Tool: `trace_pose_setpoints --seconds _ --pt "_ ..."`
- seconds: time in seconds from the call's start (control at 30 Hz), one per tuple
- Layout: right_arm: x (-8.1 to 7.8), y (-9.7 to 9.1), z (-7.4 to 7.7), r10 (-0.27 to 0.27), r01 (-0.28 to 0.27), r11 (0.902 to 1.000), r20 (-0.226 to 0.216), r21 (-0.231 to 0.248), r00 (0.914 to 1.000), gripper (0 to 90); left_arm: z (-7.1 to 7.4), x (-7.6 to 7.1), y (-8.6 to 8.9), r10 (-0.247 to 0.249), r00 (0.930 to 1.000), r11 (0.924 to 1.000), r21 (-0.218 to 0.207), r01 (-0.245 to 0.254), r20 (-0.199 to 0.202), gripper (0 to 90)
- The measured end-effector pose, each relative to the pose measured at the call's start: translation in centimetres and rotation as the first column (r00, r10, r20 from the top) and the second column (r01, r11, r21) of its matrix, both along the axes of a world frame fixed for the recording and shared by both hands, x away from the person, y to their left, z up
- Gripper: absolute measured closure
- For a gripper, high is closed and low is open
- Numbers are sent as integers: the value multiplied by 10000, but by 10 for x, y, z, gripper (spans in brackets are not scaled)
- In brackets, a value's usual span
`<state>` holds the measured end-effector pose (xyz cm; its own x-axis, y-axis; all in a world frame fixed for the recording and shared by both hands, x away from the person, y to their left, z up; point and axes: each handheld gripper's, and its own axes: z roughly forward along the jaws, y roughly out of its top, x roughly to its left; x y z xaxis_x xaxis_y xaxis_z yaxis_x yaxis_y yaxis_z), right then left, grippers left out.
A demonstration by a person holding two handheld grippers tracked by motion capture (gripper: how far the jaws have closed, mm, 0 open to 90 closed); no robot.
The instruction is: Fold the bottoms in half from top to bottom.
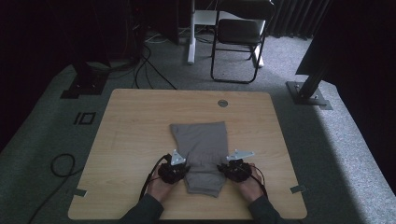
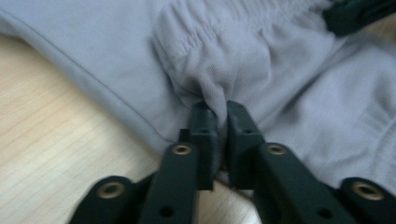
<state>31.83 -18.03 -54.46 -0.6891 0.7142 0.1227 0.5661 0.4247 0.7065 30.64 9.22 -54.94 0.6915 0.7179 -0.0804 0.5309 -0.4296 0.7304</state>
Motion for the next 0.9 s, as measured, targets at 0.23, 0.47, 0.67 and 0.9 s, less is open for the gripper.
trace_pose_setpoints --seconds 0.23,0.47,0.67,0.9 --pt "1 -12 18 137 -152 9965 184 824 9997 608 26 6 17 166 9992 9974 -703 -141 352 678" --pt "24 -23 22 -701 709 9936 -124 879 9975 773 30 40 19 868 9962 9953 -437 -866 18 796" --pt "46 -7 1 -870 866 9962 -582 -92 9945 830 8 58 -5 705 9970 9950 728 -680 -325 815" --pt "47 -3 0 -332 368 9983 -769 450 9965 791 8 52 -3 404 9988 9991 102 -401 -291 779"
